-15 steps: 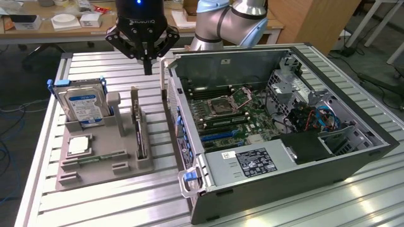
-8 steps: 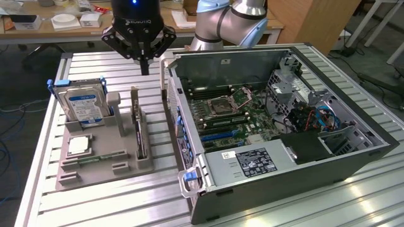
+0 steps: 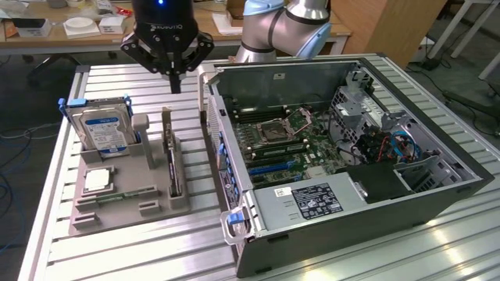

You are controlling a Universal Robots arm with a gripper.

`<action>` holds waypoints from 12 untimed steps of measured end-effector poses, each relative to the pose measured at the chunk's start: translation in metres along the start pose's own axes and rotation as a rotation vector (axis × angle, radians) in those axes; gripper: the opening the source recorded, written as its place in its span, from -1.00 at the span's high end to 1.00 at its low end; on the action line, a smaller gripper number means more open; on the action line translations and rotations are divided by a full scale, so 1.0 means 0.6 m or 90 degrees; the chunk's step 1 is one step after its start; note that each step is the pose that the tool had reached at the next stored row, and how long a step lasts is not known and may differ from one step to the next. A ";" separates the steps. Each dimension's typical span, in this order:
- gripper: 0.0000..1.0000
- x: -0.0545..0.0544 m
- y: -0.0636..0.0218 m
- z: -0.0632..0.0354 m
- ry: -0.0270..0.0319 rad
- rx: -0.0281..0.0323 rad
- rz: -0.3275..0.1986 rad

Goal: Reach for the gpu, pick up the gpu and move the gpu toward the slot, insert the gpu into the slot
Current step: 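Reach for the gpu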

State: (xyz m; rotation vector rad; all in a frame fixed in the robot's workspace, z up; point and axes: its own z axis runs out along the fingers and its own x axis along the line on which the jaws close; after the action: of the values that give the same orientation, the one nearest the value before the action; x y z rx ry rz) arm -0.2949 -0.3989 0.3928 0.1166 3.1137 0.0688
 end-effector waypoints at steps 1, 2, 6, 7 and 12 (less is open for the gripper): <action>0.80 0.001 0.000 0.000 0.0000 0.0000 0.000; 0.80 0.002 0.000 0.000 0.0000 0.0000 0.000; 0.80 0.005 0.000 0.000 0.0000 0.0000 0.000; 0.80 0.006 0.000 0.000 0.0000 0.0000 0.000; 0.80 0.010 -0.001 0.000 -0.0001 0.0000 0.000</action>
State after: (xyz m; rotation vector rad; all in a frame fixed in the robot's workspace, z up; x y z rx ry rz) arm -0.3012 -0.3989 0.3928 0.1166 3.1136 0.0689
